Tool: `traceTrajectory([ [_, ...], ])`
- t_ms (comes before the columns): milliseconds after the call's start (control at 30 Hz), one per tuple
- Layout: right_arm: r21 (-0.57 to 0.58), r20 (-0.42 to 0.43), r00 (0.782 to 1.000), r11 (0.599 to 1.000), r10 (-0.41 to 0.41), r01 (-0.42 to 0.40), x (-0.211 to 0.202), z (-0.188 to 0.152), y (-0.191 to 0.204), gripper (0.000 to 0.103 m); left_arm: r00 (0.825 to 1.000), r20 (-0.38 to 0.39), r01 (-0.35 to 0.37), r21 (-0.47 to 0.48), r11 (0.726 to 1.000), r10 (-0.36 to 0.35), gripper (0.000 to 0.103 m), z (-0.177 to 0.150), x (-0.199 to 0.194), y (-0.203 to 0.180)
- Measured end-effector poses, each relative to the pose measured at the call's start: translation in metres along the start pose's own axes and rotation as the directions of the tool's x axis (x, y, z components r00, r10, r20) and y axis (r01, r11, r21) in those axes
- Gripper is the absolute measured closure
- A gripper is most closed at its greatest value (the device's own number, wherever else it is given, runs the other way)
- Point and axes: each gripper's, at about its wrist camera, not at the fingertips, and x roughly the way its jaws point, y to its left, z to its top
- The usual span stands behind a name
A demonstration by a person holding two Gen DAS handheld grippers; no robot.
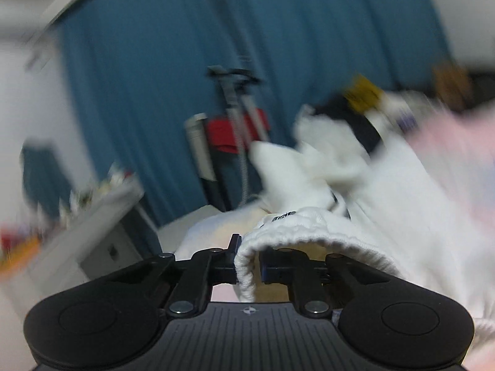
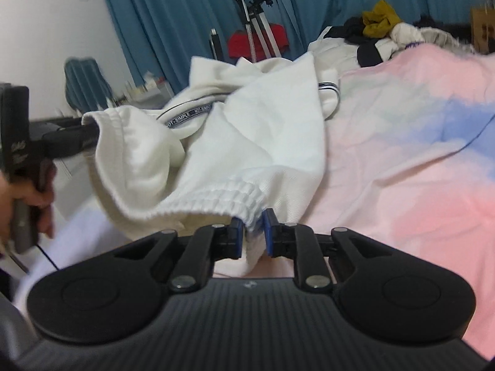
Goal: Fold clothes
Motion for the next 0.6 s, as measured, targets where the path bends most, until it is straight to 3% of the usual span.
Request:
traceTrajectory([
  [67, 0.0, 0.009, 0.999, 0.999, 0.049, -0.049, -0.004, 0.002, 0.015, 0.086, 1.0, -0.012, -0.008, -0.135, 0.991, 0.006, 0.092, 0.015, -0.001, 0.032],
  [133, -0.003, 0.014, 0.993, 0.993, 0.121, -0.121, -0.006, 0.004, 0.036, 0.086, 1.0, -0.025, -0.014, -0.204, 0.979, 0.009, 0.092, 0.033, 0.004, 0.059],
  [367, -0.068, -0.013, 0.934, 0.931, 0.358, -0.358, 0.031, 0.009, 0.124, 0.086, 0.996, -0.082, -0.061, -0.286, 0.956, 0.039, 0.092, 0.085, 0.048, 0.146],
  [467, -0.062, -0.056, 0.922, 0.92, 0.383, -0.386, 0.063, 0.001, 0.129, 0.086, 0.989, -0.132, -0.101, -0.272, 0.957, 0.067, 0.092, 0.077, 0.076, 0.167],
  [600, -0.052, -0.114, 0.903, 0.905, 0.415, -0.422, 0.106, -0.01, 0.135, 0.086, 0.968, -0.239, -0.15, -0.295, 0.944, 0.08, 0.091, 0.037, 0.132, 0.179],
])
